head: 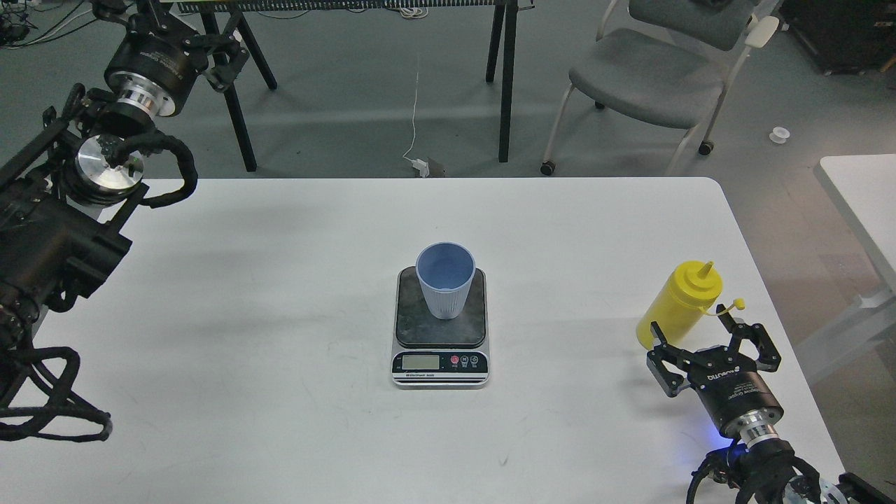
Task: Pour seasoning into cup on scale with both arms
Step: 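Reach the right gripper to the yellow squeeze bottle and grasp it, then lift the yellow bottle and tip it upside down over the cup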
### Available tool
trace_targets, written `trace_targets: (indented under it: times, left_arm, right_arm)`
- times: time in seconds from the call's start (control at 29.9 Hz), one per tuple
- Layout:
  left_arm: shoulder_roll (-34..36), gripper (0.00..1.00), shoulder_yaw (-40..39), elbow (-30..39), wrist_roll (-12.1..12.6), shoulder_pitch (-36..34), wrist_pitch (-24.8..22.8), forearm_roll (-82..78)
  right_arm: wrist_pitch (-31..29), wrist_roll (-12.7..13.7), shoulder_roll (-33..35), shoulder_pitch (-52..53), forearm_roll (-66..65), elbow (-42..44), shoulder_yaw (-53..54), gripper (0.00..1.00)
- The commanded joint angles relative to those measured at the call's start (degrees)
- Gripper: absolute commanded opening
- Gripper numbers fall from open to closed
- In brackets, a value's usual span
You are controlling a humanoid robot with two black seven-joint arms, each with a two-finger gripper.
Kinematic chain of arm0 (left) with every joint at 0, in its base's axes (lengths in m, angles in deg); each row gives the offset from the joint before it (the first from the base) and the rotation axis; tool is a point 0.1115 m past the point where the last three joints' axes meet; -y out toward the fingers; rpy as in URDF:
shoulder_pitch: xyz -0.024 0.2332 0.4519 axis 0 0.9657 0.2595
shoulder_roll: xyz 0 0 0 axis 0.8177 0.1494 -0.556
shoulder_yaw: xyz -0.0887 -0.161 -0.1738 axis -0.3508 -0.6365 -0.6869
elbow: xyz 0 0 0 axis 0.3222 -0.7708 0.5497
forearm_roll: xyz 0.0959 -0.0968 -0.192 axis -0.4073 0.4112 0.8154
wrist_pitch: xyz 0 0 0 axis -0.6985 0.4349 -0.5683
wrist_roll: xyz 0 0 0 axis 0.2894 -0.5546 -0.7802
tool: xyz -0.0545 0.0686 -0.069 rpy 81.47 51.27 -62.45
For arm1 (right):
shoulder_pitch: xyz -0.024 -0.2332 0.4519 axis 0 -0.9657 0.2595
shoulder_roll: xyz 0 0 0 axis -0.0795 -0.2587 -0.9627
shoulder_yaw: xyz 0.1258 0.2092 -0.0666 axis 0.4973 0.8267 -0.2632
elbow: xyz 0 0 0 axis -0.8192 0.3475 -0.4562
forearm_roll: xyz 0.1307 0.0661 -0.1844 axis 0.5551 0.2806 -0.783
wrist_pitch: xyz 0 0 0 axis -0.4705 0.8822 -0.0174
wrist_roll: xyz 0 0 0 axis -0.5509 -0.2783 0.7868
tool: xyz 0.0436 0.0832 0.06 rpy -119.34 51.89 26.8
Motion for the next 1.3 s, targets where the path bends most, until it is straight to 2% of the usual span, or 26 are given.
trace_targets:
  times: [0.0,0.13,0.23,0.33,0.4,0.57,0.63,0.77,0.97,1.27]
  left_arm:
    - [0.1,0.99,0.0,0.1,-0.1,-0.1,0.2,0.0]
    - [0.3,0.99,0.0,0.1,-0.1,-0.2,0.2,0.0]
    - [0.3,0.99,0.1,0.1,-0.1,-0.2,0.2,0.0]
    - [0.4,0.99,0.1,0.1,-0.1,-0.2,0.4,0.0]
    - [0.4,0.99,0.1,0.1,-0.1,-0.2,0.5,-0.1]
    - [0.5,0.99,0.0,0.1,-0.1,-0.2,0.6,0.0]
    - [0.6,0.99,-0.1,0.1,-0.2,-0.2,0.6,0.0]
    - [1.1,0.99,-0.5,0.2,-0.2,-0.2,0.5,0.1]
    - [2.5,0.99,-1.3,0.0,-0.2,1.0,-1.3,0.5]
    - [1.1,0.99,-3.5,-1.2,-0.7,8.5,-6.4,0.5]
  right_arm:
    - [0.0,0.0,-0.5,1.8,0.0,1.7,0.1,1.0]
    - [0.0,-0.1,-2.7,4.4,-0.3,4.9,0.3,0.99]
    - [0.0,-0.3,-3.9,7.0,-0.6,7.8,0.2,0.94]
    - [0.0,-0.3,-6.3,8.7,-1.6,10.9,0.3,0.84]
    - [0.0,-0.3,-7.4,8.9,-2.1,11.4,0.3,0.74]
    - [0.0,-0.9,-7.6,9.1,-2.3,11.2,1.3,0.52]
    - [0.0,-1.0,-7.2,9.2,-2.3,11.3,3.0,0.47]
    - [0.0,-1.0,-3.2,12.6,-6.2,9.6,6.8,0.46]
    - [0.0,-1.0,5.1,23.9,-21.2,7.7,9.3,0.46]
    - [0.0,-1.0,5.3,37.2,-48.3,4.2,8.4,0.46]
